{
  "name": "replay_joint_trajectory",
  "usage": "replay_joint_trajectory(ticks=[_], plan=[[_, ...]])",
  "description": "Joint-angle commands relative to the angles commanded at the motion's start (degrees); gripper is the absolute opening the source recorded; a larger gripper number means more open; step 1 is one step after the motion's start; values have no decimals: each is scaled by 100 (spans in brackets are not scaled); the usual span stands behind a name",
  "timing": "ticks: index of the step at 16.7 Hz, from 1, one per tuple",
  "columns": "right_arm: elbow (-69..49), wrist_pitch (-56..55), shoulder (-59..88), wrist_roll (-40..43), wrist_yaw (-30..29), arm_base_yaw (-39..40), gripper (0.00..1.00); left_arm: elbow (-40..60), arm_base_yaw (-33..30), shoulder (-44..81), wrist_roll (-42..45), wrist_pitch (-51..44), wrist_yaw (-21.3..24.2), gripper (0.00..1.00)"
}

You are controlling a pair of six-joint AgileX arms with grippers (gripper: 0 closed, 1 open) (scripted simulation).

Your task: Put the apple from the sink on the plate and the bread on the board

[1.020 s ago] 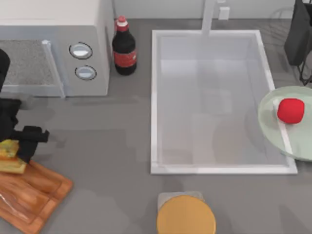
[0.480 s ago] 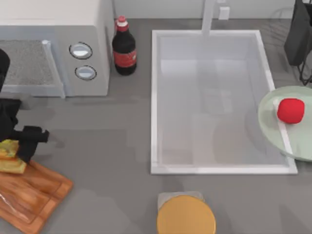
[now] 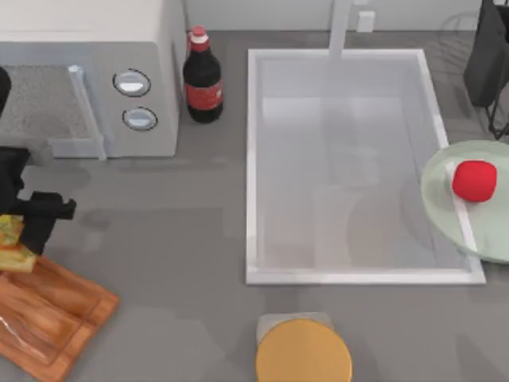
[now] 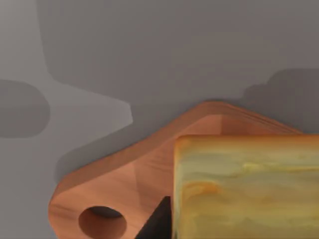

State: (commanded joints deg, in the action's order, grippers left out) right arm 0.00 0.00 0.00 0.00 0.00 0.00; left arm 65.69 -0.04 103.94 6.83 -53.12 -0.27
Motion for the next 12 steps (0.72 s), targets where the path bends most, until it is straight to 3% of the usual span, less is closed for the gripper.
replay_joint_trajectory(ticks=[12], plan=[[0, 0, 0, 0, 0, 0, 100, 1149, -14, -557, -24, -1687, -1, 0]])
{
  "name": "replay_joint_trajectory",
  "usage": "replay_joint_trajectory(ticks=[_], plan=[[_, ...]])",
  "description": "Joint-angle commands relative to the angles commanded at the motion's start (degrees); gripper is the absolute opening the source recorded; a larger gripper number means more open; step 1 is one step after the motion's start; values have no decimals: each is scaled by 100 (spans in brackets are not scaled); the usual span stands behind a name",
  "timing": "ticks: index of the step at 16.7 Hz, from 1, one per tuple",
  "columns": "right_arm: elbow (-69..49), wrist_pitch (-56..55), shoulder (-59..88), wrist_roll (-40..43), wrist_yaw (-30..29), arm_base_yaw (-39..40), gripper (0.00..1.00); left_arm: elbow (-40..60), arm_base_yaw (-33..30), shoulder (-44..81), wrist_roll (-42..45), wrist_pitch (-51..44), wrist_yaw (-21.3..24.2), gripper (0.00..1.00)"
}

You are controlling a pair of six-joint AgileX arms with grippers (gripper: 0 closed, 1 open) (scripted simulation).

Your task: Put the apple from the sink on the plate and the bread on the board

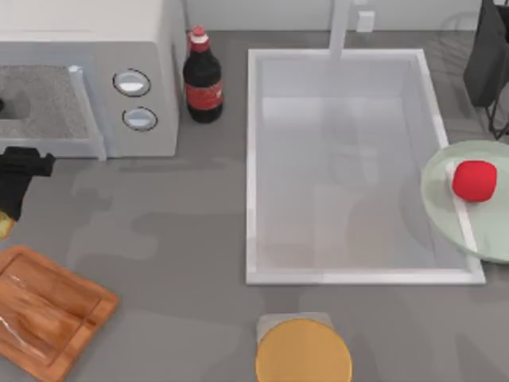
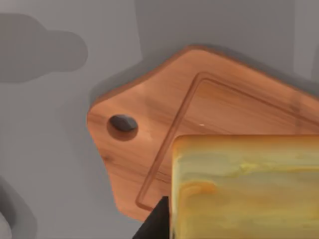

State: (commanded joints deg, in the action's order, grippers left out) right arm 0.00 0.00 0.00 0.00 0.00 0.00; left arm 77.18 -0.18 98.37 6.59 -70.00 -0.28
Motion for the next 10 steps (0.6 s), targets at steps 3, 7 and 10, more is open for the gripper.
replay_joint_trajectory(ticks=[3, 7, 10], plan=[[0, 0, 0, 0, 0, 0, 100, 17, -1, -14, -2, -24, 0, 0], [0, 0, 0, 0, 0, 0, 100, -19, 7, 7, -118, -1, -1, 0], [0, 0, 0, 0, 0, 0, 100, -110, 8, 5, -744, 39, 9, 0]])
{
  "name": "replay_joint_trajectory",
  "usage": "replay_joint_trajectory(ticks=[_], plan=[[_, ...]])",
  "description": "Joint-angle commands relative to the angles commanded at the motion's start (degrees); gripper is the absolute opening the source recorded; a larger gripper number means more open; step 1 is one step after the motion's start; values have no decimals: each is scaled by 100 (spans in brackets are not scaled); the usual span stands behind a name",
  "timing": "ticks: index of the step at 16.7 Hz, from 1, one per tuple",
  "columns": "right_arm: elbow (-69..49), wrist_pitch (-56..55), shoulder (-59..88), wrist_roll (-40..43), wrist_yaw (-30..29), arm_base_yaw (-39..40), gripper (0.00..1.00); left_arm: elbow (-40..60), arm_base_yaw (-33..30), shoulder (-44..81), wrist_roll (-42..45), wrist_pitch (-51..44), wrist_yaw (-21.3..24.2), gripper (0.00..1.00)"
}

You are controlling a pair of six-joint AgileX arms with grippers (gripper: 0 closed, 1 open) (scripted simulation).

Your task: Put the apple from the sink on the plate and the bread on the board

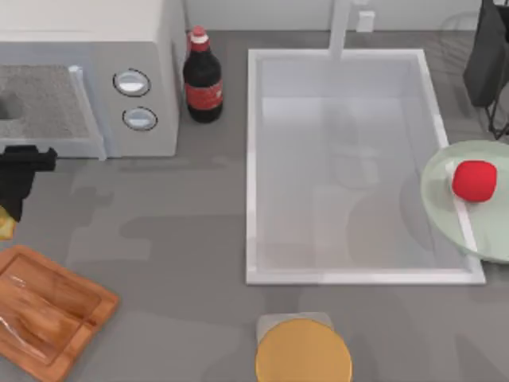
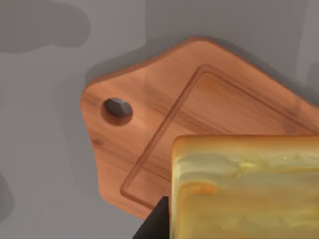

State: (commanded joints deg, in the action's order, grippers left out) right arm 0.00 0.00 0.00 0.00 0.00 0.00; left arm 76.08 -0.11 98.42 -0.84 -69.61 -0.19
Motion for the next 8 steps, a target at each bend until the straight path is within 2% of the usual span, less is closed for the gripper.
replay_joint_trajectory(ticks=[4, 8], plan=[[0, 0, 0, 0, 0, 0, 100, -200, 42, 61, -1496, 75, 32, 0], [0, 0, 0, 0, 0, 0, 100, -477, 136, 193, -3609, 163, 77, 0]])
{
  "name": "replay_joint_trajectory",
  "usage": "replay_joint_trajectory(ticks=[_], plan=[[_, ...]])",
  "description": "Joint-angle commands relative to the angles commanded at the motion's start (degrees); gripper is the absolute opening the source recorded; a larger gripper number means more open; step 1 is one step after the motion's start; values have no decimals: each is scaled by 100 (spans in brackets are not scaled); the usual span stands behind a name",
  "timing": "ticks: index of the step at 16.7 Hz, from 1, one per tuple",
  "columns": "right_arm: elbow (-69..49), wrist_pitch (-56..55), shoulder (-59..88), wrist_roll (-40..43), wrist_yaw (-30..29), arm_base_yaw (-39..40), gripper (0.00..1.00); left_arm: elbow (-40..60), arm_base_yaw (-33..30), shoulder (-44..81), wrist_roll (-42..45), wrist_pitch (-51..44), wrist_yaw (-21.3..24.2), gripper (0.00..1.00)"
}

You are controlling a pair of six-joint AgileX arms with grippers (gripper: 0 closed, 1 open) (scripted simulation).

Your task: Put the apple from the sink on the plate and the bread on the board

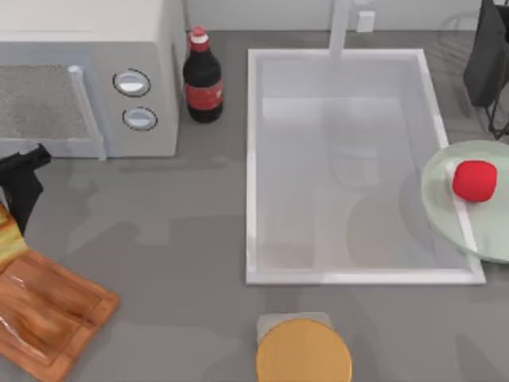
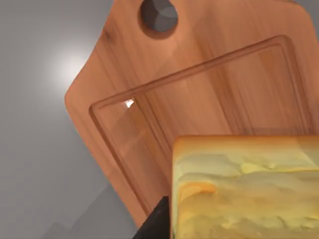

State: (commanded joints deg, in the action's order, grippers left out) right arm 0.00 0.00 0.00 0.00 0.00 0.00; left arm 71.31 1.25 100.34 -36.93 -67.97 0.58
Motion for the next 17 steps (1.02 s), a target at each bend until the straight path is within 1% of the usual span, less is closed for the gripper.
replay_joint_trajectory(ticks=[11, 14, 17], plan=[[0, 0, 0, 0, 0, 0, 100, -822, 192, 127, -6828, 309, 77, 0], [0, 0, 0, 0, 0, 0, 100, -1001, 175, 20, -8482, 415, 75, 0], [0, 0, 0, 0, 0, 0, 100, -1146, 109, -183, -9930, 536, 55, 0]])
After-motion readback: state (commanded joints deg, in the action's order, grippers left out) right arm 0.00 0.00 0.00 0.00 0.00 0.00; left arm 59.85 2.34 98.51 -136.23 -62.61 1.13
